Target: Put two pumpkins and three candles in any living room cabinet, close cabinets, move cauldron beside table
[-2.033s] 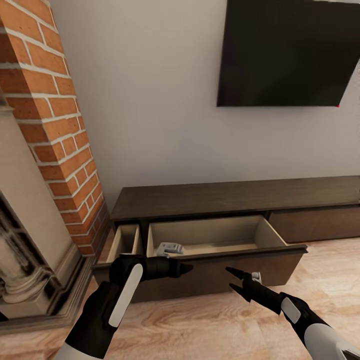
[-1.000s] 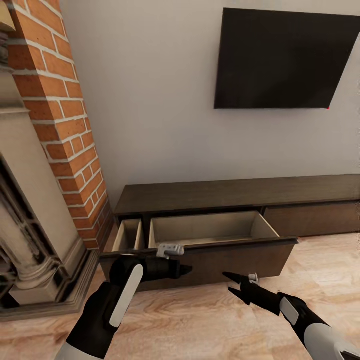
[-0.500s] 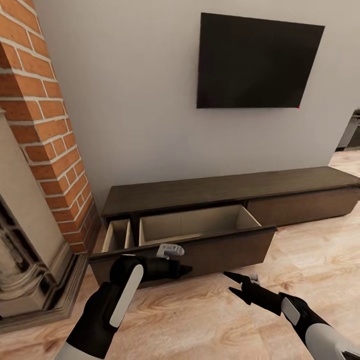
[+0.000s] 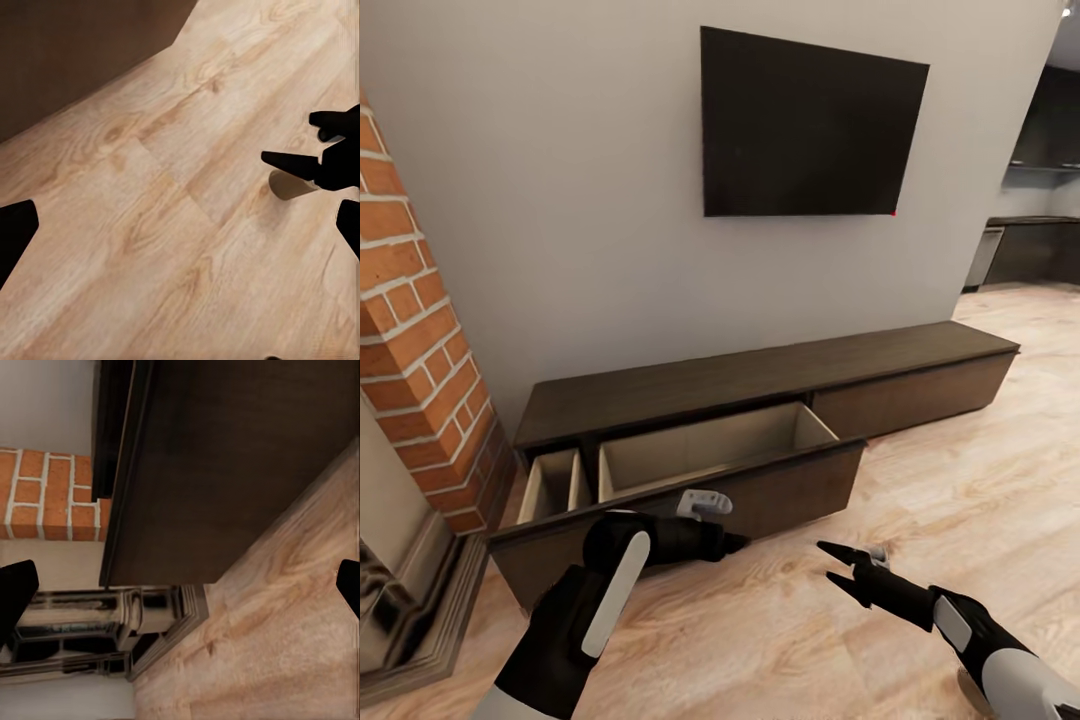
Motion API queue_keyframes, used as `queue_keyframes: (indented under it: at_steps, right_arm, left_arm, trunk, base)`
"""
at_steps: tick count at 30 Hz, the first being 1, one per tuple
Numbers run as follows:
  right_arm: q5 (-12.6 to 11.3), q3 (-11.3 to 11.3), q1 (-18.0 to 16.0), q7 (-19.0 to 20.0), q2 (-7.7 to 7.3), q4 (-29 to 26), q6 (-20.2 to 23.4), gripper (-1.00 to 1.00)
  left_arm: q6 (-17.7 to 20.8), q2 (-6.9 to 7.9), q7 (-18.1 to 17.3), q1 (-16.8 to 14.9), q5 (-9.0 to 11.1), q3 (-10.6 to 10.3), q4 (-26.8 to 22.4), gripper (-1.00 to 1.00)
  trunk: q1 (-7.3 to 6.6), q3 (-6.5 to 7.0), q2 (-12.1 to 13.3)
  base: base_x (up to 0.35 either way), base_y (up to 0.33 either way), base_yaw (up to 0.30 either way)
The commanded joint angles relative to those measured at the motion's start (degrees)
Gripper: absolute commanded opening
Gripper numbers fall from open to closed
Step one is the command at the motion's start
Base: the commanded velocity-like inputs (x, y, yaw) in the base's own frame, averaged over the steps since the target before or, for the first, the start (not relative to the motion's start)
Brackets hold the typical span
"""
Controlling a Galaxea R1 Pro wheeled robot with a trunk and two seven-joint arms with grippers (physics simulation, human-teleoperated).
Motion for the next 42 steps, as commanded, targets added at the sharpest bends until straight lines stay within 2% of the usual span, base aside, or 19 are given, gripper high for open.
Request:
queue_keyframes:
  at_steps: [1, 9, 15, 20, 34, 42]
  right_arm:
    - [-0.2, -0.1, 0.1, 0.2, -0.16, 0.0, 0.4, 1.00]
    - [-0.3, -0.2, 0.4, 0.4, -0.62, 0.0, 0.2, 1.00]
    - [-0.4, -0.3, 1.0, 0.4, -1.99, 0.0, 0.0, 1.00]
    - [-0.5, -0.4, 1.6, 0.4, -2.53, 0.0, 0.0, 1.00]
    - [-0.6, -0.4, 1.8, 0.5, -2.65, -0.1, 0.0, 1.00]
    - [-0.7, -0.4, 1.8, 0.5, -2.67, 0.0, 0.0, 1.00]
  left_arm:
    - [0.2, -0.02, -0.6, 0.0, -0.6, 0.0, 0.0, 1.00]
    - [0.2, -0.02, -0.6, -0.1, -0.6, -0.2, 0.0, 1.00]
    - [0.2, -0.01, -0.7, 0.0, -0.6, -0.2, 0.0, 1.00]
    - [0.2, 0.01, -0.7, 0.0, -0.6, -0.2, 0.0, 1.00]
    - [0.2, 0.00, -0.7, 0.0, -0.6, -1.2, 0.0, 1.00]
    - [0.2, 0.05, -0.7, 0.0, -0.6, -1.2, 0.0, 1.00]
  trunk:
    - [-0.01, -0.05, 0.0]
    - [-0.01, 0.09, 0.0]
    - [-0.01, 0.23, 0.0]
    - [-0.01, 0.35, 0.0]
    - [-0.01, 0.37, 0.0]
    - [-0.01, 0.38, 0.0]
  base:
    - [0.000, 0.000, -0.274]
    - [0.000, 0.000, -0.274]
    - [0.000, 0.000, -0.274]
    - [0.000, 0.000, -0.247]
    - [0.000, 0.000, -0.024]
    - [0.000, 0.000, -0.205]
